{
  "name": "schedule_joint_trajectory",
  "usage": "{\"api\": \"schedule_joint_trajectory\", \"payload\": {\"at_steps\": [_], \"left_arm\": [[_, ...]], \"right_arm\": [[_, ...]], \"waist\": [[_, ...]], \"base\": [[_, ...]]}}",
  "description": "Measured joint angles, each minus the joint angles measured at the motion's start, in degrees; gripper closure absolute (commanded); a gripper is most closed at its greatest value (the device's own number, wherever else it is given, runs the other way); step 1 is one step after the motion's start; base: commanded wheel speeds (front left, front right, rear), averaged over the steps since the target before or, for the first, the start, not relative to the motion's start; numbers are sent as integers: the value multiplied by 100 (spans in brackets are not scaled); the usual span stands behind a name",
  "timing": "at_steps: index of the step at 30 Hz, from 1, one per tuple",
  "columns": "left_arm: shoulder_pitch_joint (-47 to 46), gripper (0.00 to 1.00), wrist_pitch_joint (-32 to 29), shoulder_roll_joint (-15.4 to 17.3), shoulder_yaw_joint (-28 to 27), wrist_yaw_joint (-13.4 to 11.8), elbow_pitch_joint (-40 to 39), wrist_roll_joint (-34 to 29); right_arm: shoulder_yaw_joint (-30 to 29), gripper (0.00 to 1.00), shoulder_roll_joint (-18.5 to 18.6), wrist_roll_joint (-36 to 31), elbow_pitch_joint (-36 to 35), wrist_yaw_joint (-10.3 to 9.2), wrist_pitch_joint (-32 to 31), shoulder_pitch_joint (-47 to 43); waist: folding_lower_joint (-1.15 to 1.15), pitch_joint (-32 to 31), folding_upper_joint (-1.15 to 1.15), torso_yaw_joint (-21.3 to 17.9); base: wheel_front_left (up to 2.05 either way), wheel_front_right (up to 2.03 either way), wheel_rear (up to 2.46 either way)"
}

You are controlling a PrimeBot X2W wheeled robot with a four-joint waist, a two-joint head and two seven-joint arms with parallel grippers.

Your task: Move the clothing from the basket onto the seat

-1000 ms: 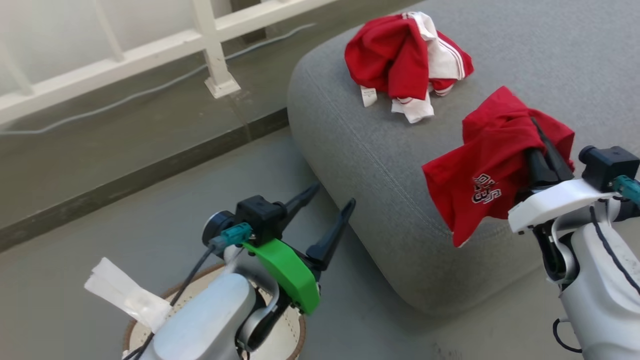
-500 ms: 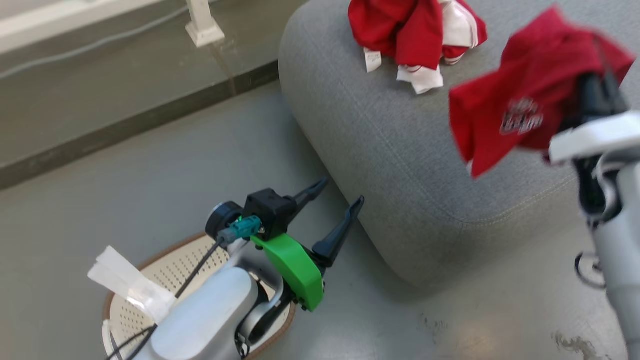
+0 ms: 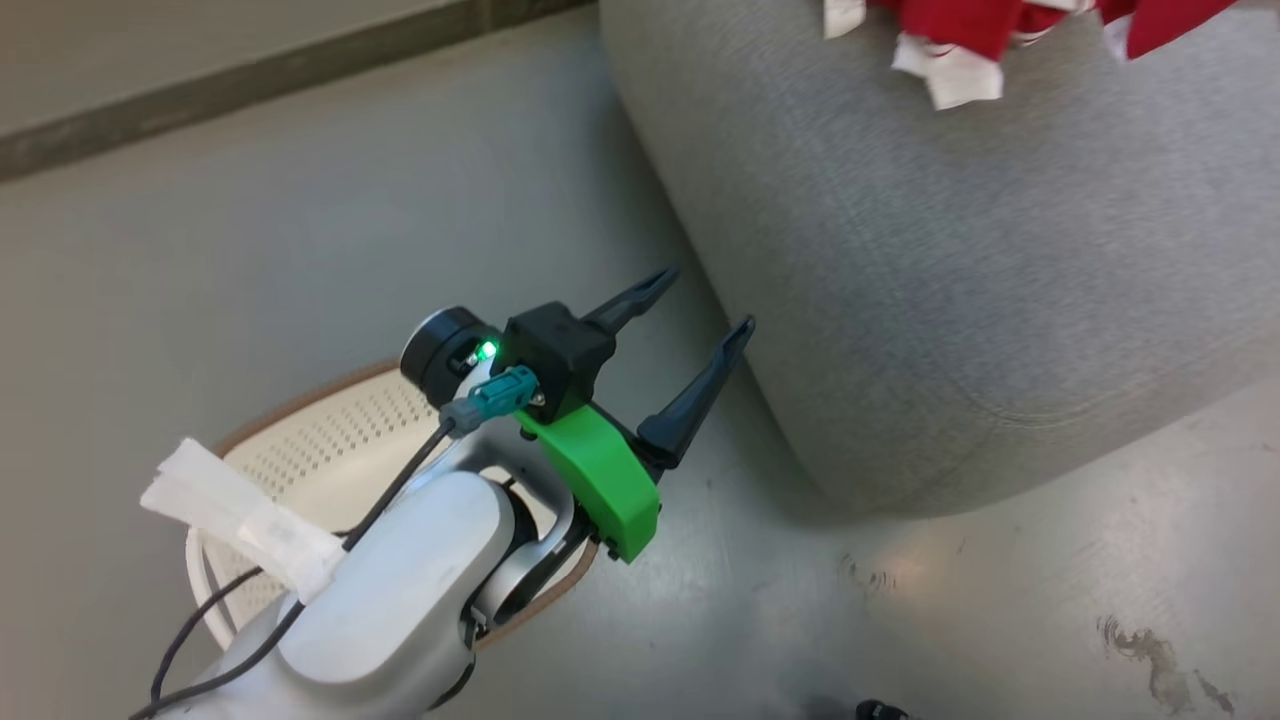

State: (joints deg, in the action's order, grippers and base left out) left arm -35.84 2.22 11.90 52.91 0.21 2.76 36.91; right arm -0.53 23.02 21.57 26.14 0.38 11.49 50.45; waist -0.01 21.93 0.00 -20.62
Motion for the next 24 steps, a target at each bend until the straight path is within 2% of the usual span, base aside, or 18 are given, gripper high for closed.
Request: {"api": "schedule_joint_trajectory", "payload": {"at_steps": [5, 12, 16, 20, 24], "left_arm": [[-157, 0, -175, 74, -18, -80, -212, -97], [-377, 0, -366, 321, -122, -231, -573, -302], [-513, 0, -454, 411, -183, -272, -737, -350], [-560, 0, -498, 571, -272, -282, -797, -387], [-560, 0, -498, 657, -281, -281, -793, -392]], "right_arm": [[-154, 100, 221, 9, 301, -56, -78, 266], [-133, 100, 207, 7, 595, -124, -77, 624], [-157, 100, 38, 16, 868, -252, -41, 682], [-56, 100, -290, 15, 1306, -258, 37, 680], [-22, 100, -374, 5, 1666, -310, 67, 660]], "waist": [[0, 360, 0, 258], [0, 925, 0, 583], [0, 1267, 0, 713], [-1, 1660, 0, 819], [-1, 1883, 0, 853]], "base": [[0, 0, 0], [0, 0, 0], [0, 0, 0], [0, 0, 0], [0, 0, 0]]}}
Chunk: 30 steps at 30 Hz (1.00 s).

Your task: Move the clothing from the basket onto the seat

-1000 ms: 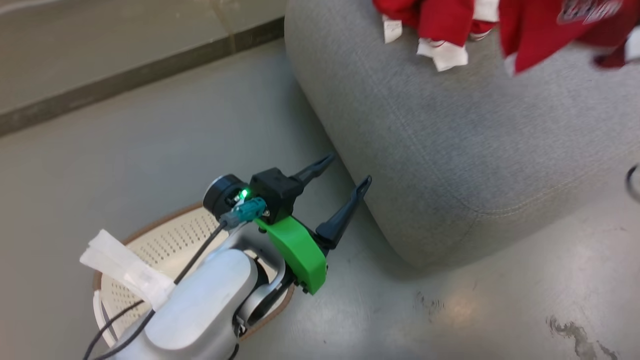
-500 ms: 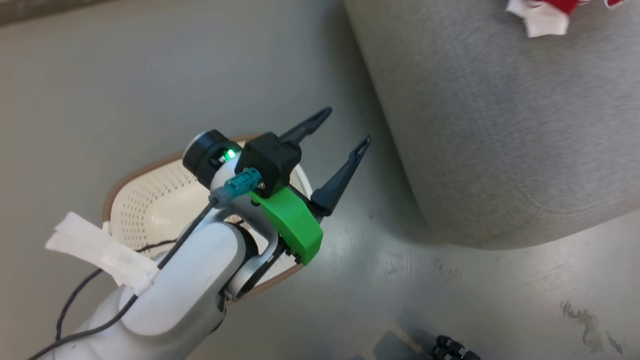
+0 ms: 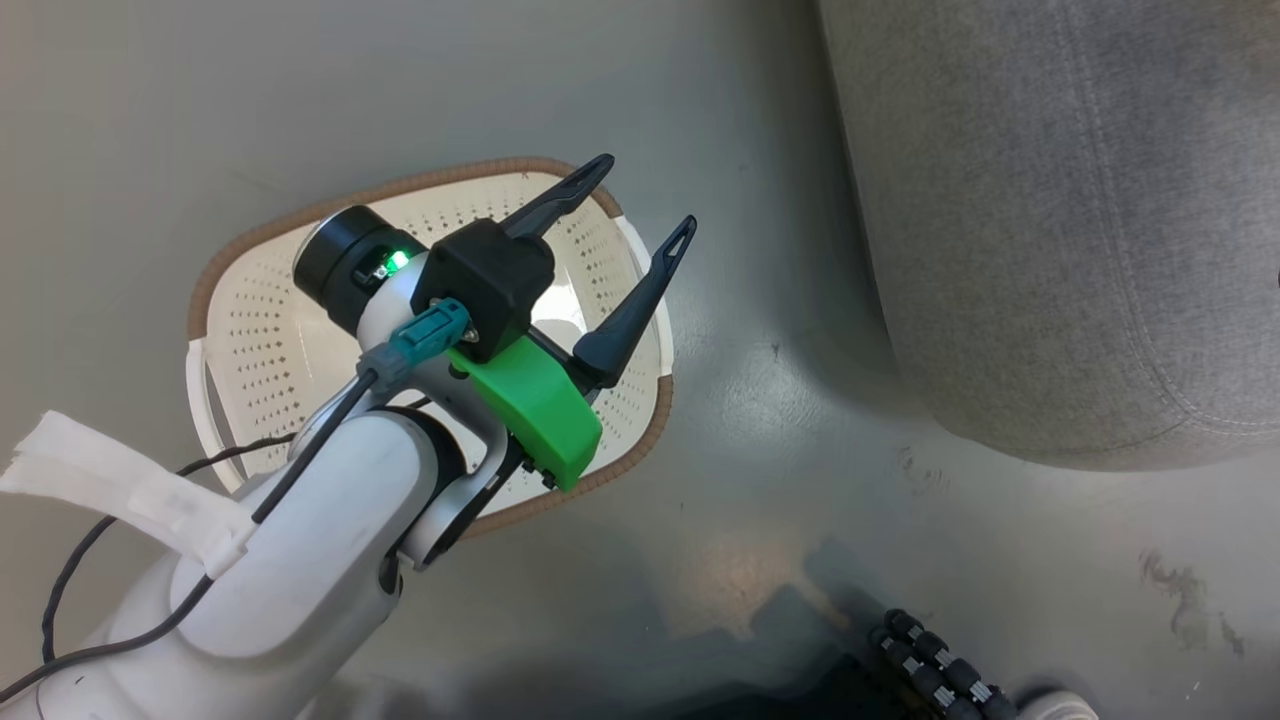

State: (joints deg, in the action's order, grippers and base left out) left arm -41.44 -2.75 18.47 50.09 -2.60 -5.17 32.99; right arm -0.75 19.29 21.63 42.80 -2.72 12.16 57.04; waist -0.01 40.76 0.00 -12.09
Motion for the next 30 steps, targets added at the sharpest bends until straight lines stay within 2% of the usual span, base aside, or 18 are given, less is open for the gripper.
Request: {"api": "schedule_joint_trajectory", "payload": {"at_steps": [7, 10, 11, 12, 14, 15, 16, 17, 18, 24, 30], "left_arm": [[0, 0, 0, 48, -8, 0, -29, 0], [1, 0, 1, 88, -47, 0, -43, 0], [1, 0, 1, 94, -55, 0, -57, 0], [1, 0, 2, 109, -58, 0, -64, 0], [2, 0, 2, 129, -66, 0, -71, 0], [2, 0, 2, 136, -75, 0, -81, 0], [3, 0, 3, 149, -90, 0, -87, 1], [3, 0, 3, 170, -105, 0, -87, 0], [5, 0, 3, 198, -115, 0, -87, 1], [31, 0, 18, 281, -176, -1, -83, 12], [108, 0, 81, 385, -210, -1, -65, 59]], "right_arm": [[-13, 100, 3, 0, 322, -40, 101, 4], [15, 100, -80, 0, 364, 14, 167, 23], [25, 95, -125, -1, 364, 22, 170, 36], [60, 80, -143, -10, 367, 64, 176, 46], [93, 60, -148, -40, 398, 122, 197, 59], [102, 44, -151, -47, 414, 140, 214, 60], [112, 20, -156, -48, 435, 186, 218, 60], [124, 4, -172, -49, 454, 225, 219, 60], [136, 0, -200, -49, 470, 259, 220, 60], [318, 0, -432, -94, 512, 527, 226, 42], [358, 0, -504, -203, 299, 676, 227, -177]], "waist": [[0, 87, 0, -32], [1, 74, 0, -74], [0, 68, 0, -94], [0, 61, 0, -115], [1, 43, 0, -163], [1, 33, 0, -189], [1, 22, 0, -218], [1, 12, 0, -249], [1, 1, 0, -282], [1, -79, 0, -524], [1, -220, 0, -824]], "base": [[0, 0, 0], [0, 0, 0], [0, 0, 0], [0, 0, 0], [0, 0, 0], [0, 0, 0], [0, 0, 0], [0, 0, 0], [0, 0, 0], [0, 0, 0], [0, 0, 0]]}}
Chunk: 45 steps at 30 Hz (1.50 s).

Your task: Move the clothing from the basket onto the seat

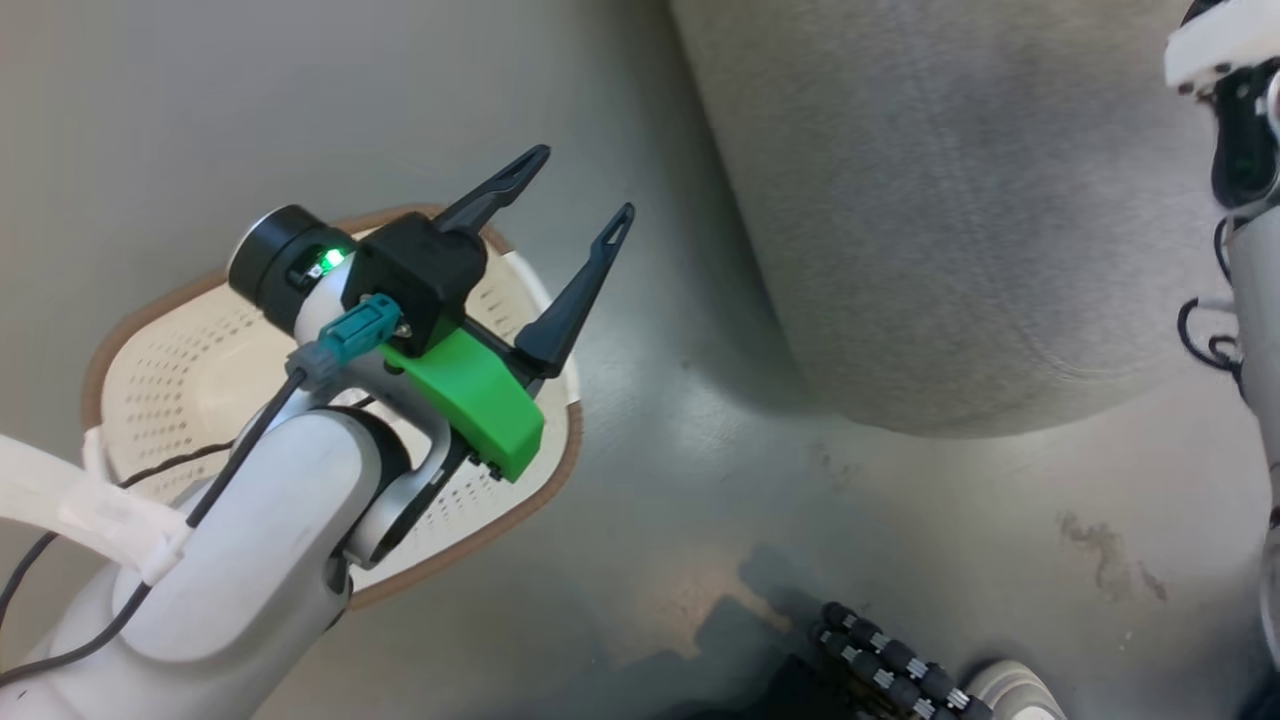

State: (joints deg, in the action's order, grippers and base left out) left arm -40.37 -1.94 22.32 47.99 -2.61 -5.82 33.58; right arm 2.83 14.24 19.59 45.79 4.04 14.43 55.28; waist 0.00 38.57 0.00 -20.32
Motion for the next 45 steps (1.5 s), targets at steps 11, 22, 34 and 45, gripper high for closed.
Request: {"api": "schedule_joint_trajectory", "payload": {"at_steps": [11, 22, 34, 45], "left_arm": [[215, 0, 227, -7, -135, 0, 146, 155], [610, 0, 883, -196, -437, -44, 591, 479], [1390, 0, 1486, -332, -999, -222, 1123, 844], [2264, 0, 1618, -310, -1584, -350, 1477, 886]], "right_arm": [[-21, 0, -51, -159, -325, 100, 0, -726], [-1, 0, -156, -252, -803, 198, 0, -1190], [279, 0, -454, -266, -1134, 250, 0, -1870], [494, 0, -710, -404, -1418, 252, 0, -2629]], "waist": [[1, -430, 0, -426], [1, -1176, 0, -442], [1, -1839, 0, 253], [1, -2490, 0, 1054]], "base": [[0, 0, 0], [0, 0, 0], [0, 0, 0], [0, 0, 0]]}}
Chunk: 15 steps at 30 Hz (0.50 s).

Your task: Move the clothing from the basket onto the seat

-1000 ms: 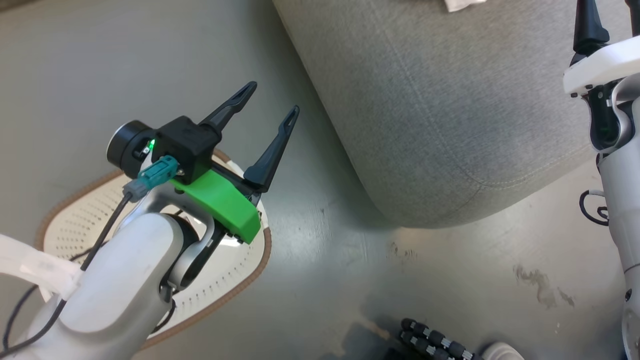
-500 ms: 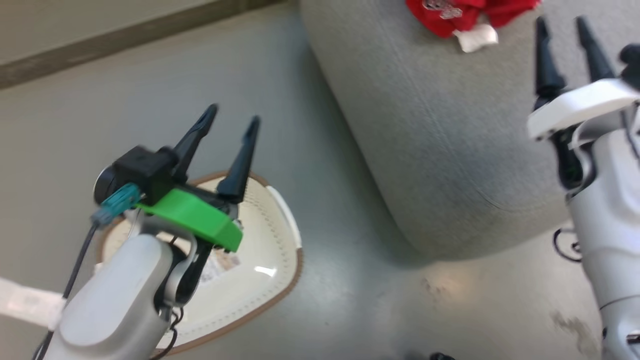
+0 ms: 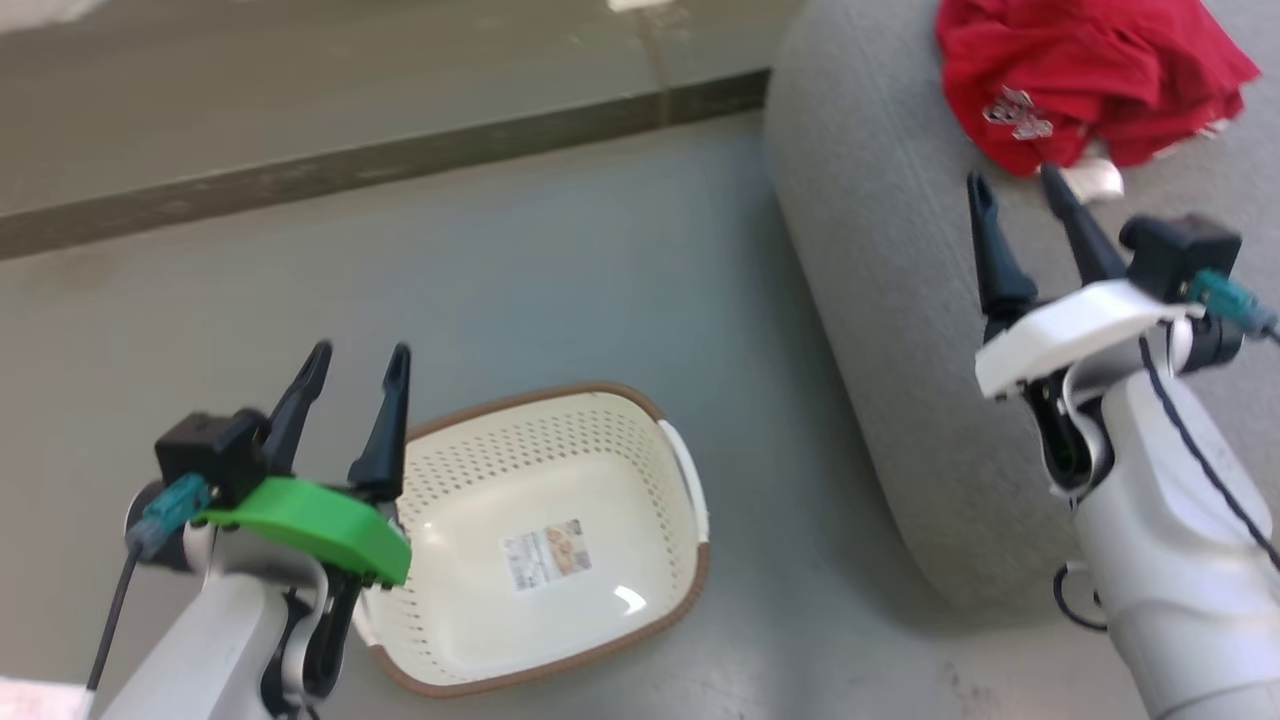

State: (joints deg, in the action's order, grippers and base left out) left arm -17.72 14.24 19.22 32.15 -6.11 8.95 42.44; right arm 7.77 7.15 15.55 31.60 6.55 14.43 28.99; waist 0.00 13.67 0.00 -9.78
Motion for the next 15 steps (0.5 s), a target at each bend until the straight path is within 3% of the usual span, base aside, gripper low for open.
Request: {"api": "schedule_joint_trajectory", "payload": {"at_steps": [15], "left_arm": [[1174, 0, 2, -26, -993, -70, -74, -157]], "right_arm": [[75, 0, -252, -94, -547, -10, 0, -1172]], "waist": [[0, -884, 0, 946]], "base": [[0, 0, 0]]}}
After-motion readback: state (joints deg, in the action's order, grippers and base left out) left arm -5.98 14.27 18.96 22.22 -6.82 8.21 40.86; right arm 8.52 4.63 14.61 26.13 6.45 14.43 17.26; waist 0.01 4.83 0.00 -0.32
